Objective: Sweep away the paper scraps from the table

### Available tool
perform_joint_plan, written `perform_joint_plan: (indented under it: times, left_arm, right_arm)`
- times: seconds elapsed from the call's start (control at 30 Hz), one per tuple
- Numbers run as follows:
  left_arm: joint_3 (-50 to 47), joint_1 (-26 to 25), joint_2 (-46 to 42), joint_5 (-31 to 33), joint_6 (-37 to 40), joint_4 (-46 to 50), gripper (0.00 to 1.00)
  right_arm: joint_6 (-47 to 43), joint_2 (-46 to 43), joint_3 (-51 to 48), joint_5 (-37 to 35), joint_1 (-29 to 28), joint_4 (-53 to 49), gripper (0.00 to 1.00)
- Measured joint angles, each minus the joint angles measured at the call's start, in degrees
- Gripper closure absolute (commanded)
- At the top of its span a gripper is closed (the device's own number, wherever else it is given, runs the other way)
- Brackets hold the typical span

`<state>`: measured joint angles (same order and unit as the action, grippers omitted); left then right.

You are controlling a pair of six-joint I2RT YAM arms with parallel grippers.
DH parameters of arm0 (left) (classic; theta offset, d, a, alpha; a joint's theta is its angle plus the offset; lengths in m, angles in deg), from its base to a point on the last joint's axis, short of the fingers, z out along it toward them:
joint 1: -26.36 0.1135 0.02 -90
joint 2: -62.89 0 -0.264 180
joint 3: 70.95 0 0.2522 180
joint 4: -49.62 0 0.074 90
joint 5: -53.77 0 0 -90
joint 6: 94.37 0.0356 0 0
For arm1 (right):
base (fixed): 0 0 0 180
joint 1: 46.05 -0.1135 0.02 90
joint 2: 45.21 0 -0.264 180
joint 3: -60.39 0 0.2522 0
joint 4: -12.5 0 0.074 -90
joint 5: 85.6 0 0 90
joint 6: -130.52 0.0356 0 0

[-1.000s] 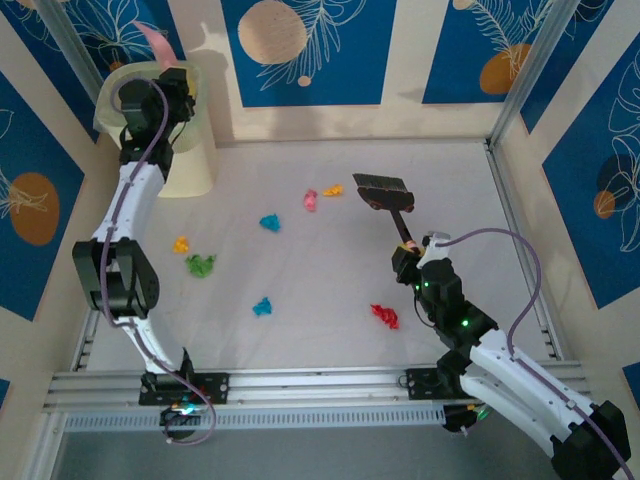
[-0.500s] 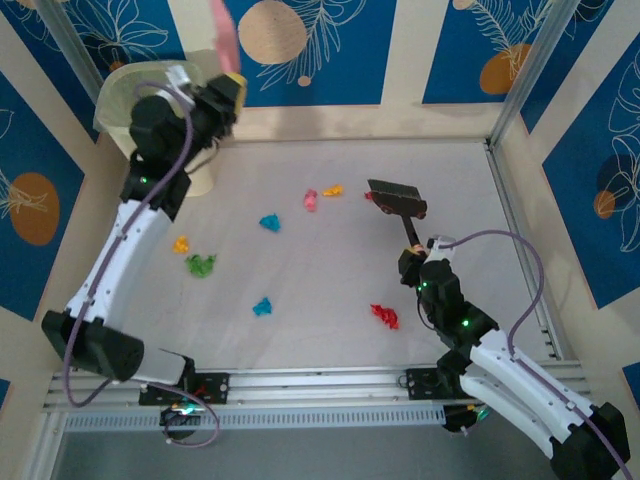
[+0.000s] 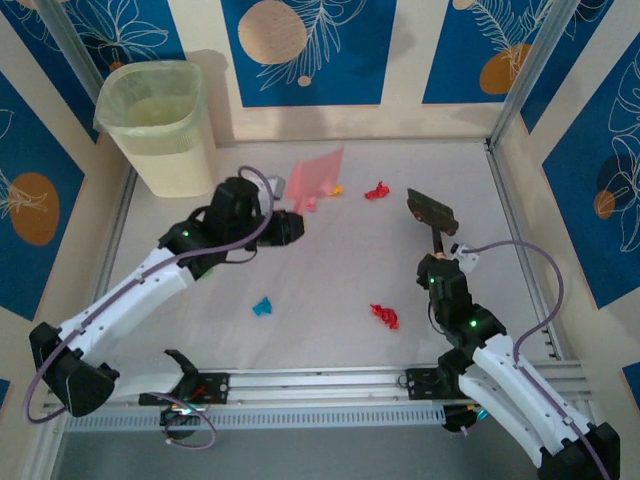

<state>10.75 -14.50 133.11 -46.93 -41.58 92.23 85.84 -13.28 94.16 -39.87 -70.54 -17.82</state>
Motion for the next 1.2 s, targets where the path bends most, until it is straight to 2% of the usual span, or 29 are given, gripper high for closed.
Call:
perform_joint_plan:
  times: [0.13,0.37,0.67,0.93,1.2]
  left_arm:
    - [-4.85,-4.0,2.01,3.26,4.07,4.2,1.0]
    - [-5.88,-12.81,10.6,9.31,9.38,5.75,1.0]
    - [-10.45,-13.92,13.35,14.49,11.93,2.8,1.0]
    - [-12.28,-13.92,14.38,16.79,12.35,1.4,1.0]
    - [-12.31,-13.97,14.88,17.4,12.35,0.57,1.0]
  right_arm:
    - [2.47,0.0,0.68,-0.13,1.46,-2.23,1.0]
    - [5.09,0.0,0.68,0.52,2.67,-4.26,1.0]
    - [6.27,3.04,4.07,1.2,3.52,-7.54,1.0]
    - [5.95,17.07,21.81,4.7,6.49,-16.41,1.0]
    - [0.48,40.17,45.16,11.45,9.88,-24.28,1.0]
